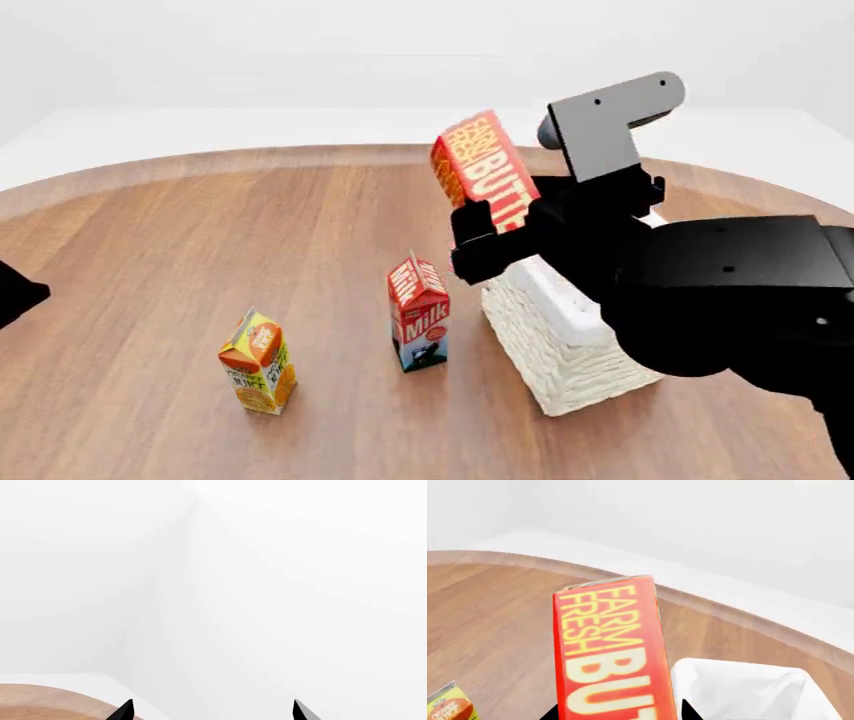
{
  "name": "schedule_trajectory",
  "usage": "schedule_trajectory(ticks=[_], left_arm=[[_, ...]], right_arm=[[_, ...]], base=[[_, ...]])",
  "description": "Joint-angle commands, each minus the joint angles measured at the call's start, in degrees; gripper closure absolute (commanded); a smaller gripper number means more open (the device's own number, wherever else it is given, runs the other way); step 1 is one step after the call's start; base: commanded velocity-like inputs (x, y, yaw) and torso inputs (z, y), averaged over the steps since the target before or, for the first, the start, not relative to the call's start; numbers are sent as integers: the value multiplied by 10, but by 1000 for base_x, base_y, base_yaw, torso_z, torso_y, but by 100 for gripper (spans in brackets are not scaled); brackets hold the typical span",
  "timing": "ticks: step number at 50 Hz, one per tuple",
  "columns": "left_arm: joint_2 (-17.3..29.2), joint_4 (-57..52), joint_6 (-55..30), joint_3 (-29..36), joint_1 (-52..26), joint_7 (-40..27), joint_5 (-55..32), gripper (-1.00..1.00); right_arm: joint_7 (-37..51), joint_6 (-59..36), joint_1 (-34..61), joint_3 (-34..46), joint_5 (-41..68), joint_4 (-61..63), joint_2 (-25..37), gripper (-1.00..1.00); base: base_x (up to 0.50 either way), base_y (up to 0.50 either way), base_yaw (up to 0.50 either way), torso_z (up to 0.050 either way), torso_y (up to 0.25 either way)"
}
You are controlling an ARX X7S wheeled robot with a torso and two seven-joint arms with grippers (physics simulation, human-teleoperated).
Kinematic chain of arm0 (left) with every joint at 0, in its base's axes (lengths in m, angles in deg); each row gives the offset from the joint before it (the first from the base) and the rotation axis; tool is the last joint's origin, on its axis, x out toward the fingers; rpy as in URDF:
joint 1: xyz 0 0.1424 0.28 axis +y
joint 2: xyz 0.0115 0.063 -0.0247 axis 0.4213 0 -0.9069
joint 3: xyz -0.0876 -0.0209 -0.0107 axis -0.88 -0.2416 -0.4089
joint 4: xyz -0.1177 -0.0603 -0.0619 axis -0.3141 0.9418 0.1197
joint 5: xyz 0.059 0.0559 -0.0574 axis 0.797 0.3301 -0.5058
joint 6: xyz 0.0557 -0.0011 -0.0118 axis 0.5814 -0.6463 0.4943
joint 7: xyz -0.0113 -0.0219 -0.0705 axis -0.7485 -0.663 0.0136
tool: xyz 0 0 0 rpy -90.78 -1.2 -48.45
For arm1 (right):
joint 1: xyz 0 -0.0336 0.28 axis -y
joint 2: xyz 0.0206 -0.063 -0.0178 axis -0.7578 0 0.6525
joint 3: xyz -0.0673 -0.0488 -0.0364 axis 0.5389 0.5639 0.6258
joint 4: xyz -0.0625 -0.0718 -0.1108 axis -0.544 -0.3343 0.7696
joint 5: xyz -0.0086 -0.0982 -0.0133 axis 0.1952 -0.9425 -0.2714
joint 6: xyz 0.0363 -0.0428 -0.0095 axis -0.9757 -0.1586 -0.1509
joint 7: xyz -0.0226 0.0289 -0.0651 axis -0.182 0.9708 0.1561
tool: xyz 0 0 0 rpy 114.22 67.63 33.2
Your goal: Pick up the cream cheese box and the butter, and put them in the basket.
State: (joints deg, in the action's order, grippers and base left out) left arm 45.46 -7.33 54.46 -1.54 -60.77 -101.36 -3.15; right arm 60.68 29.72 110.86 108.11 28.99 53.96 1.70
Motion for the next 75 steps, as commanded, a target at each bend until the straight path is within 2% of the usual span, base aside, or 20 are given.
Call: schedule_trajectory(ticks=[1, 32, 54, 75], left_arm=[[-1, 3, 2, 1, 0, 1, 1, -100], [0, 2, 3, 0, 0, -1, 0, -100], [2, 3, 4, -2, 0, -1, -4, -100], [2, 4, 6, -3, 1, -1, -6, -100]], right_arm=[[22, 20, 6, -36, -31, -16, 17, 100], [55, 61, -2, -68, -52, -56, 41, 100], [87, 89, 19, -83, -78, -106, 26, 100], [67, 127, 24, -72, -138, -186, -7, 100]], base=[[0, 0, 0, 0, 10], [0, 0, 0, 1, 1], [0, 0, 0, 0, 1], [0, 0, 0, 0, 1]])
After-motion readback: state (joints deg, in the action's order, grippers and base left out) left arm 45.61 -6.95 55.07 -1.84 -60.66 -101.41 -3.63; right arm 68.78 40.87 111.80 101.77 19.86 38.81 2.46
